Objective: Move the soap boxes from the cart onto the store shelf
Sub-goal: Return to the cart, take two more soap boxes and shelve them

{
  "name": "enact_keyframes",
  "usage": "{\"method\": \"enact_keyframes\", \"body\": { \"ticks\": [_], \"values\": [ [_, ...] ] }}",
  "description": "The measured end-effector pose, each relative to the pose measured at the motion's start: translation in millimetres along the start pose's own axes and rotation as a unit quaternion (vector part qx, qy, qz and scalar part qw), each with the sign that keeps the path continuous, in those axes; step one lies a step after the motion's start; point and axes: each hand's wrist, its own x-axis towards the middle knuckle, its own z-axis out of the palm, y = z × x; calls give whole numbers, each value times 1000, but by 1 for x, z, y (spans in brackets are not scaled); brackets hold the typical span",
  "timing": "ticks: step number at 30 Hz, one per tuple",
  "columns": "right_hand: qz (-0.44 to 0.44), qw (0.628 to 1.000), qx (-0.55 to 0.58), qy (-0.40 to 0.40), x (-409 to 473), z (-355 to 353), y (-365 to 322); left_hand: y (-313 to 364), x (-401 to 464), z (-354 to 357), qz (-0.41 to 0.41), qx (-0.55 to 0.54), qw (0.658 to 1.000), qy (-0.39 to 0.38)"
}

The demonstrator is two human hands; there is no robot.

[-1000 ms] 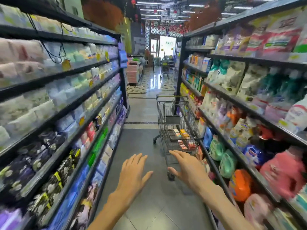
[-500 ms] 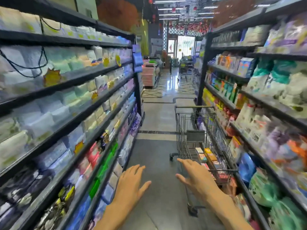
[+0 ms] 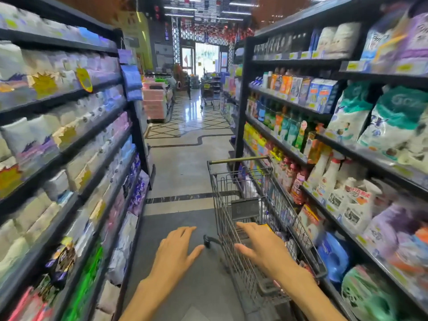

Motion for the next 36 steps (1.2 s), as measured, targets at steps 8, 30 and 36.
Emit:
{"method": "enact_keyframes", "body": {
  "ticks": [8, 30, 36],
  "values": [
    [177, 984, 14, 28, 112, -6, 83, 14, 226, 34, 166, -4, 981, -103],
    [574, 811, 115, 21, 160, 120, 321, 162, 499, 369, 416, 67, 806, -415],
    [632, 749, 198, -2, 158, 219, 345, 149, 494, 508, 435, 139, 750, -479]
  ]
}}
